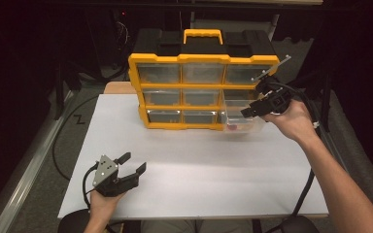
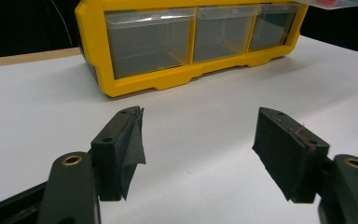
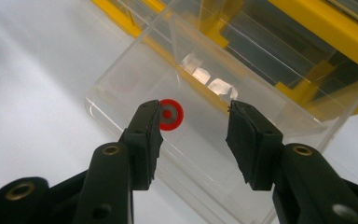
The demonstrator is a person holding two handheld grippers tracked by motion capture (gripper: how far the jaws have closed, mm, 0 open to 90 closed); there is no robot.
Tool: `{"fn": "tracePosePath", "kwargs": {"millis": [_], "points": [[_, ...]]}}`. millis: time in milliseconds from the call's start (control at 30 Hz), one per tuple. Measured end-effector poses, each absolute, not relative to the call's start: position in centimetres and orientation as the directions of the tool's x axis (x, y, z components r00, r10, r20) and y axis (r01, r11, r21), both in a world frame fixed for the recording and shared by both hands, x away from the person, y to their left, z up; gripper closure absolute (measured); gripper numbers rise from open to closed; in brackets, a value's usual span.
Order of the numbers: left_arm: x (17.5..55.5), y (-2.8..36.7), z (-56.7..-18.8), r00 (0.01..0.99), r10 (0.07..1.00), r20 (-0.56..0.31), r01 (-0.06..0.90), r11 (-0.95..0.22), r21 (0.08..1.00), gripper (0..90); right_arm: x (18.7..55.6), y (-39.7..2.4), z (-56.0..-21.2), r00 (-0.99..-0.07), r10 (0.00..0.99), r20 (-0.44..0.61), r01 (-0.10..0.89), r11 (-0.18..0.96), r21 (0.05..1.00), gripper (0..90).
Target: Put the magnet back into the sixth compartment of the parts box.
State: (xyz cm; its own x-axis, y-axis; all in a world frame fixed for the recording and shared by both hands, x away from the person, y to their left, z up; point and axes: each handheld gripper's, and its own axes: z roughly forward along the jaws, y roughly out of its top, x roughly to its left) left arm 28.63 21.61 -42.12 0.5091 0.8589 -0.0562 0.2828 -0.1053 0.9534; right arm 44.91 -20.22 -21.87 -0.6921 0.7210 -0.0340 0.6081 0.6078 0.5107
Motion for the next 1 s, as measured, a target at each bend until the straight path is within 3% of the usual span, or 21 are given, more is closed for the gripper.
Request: {"fn": "tracePosePath", "kwargs": {"millis": [1000], "points": [[28.7,21.6,-42.1,0.508,0.859,-0.058,0.288,-0.106,0.952,32.4,41.8,-22.3,-22.1,-0.701,0.712,-0.031,0.574,0.589,0.569,53.0]]}}
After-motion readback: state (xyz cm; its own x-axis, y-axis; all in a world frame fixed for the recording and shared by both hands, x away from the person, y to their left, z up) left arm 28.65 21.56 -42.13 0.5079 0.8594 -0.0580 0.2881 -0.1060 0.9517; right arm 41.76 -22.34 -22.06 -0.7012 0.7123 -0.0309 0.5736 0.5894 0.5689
